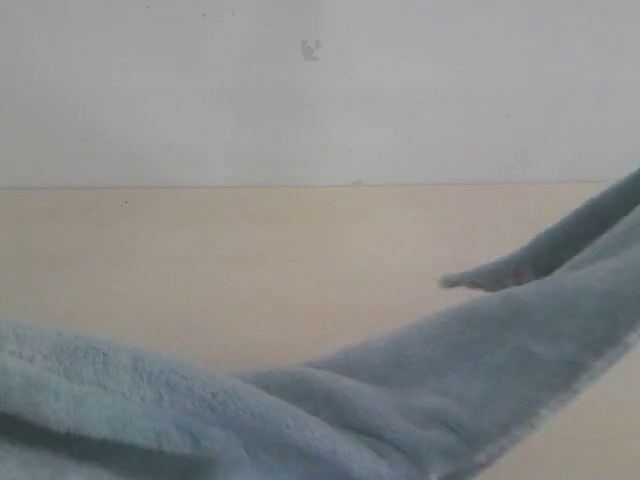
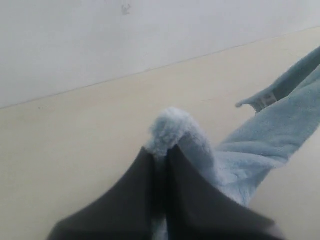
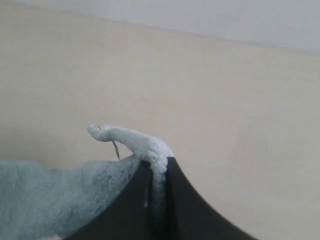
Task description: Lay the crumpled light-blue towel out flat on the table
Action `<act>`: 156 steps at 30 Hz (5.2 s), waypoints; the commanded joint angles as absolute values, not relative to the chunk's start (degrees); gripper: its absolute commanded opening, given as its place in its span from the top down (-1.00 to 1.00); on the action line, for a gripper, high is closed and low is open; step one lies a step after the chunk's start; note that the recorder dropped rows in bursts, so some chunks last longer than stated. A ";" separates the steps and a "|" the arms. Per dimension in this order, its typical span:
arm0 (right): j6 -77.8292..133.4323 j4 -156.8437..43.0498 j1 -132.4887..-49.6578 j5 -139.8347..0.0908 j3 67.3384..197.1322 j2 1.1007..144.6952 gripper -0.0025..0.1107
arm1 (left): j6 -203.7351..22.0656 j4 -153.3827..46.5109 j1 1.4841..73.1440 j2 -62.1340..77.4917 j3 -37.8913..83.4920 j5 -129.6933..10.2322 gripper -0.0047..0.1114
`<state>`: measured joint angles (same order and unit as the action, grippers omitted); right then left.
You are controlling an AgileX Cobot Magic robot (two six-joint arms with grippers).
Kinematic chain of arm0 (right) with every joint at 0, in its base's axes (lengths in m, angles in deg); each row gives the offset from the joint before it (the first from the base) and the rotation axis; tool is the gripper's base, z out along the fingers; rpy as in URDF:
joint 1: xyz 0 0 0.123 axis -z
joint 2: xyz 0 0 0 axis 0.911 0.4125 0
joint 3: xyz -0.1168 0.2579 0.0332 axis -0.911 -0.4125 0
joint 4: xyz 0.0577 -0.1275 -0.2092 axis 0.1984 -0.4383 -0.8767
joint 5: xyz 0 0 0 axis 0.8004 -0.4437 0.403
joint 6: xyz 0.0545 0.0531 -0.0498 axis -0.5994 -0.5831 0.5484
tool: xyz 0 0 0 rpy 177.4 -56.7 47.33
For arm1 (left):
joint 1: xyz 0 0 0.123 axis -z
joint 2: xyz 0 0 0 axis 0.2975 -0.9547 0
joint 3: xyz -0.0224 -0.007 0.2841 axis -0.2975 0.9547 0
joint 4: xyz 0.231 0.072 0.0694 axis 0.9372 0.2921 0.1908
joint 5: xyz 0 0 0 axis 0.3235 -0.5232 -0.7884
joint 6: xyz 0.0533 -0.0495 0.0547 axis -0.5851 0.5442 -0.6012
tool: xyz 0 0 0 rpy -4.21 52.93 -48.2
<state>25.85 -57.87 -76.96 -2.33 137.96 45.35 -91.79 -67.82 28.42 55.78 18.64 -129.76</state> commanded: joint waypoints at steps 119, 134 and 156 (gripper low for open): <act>33.60 -62.08 -74.67 -27.15 152.25 119.25 0.94 | -79.55 -46.75 14.00 9.11 45.42 -97.25 0.85; 47.49 -45.89 -79.88 -18.97 164.06 131.61 0.94 | -82.62 -51.99 14.00 9.39 45.42 -93.15 0.85; 53.98 -39.12 -63.22 -8.95 158.23 115.46 0.01 | -86.73 -56.68 14.00 9.84 45.42 -93.61 0.85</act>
<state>47.31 -47.28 -70.42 -10.29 161.41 116.01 -85.65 -55.11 13.89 9.16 45.59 -93.84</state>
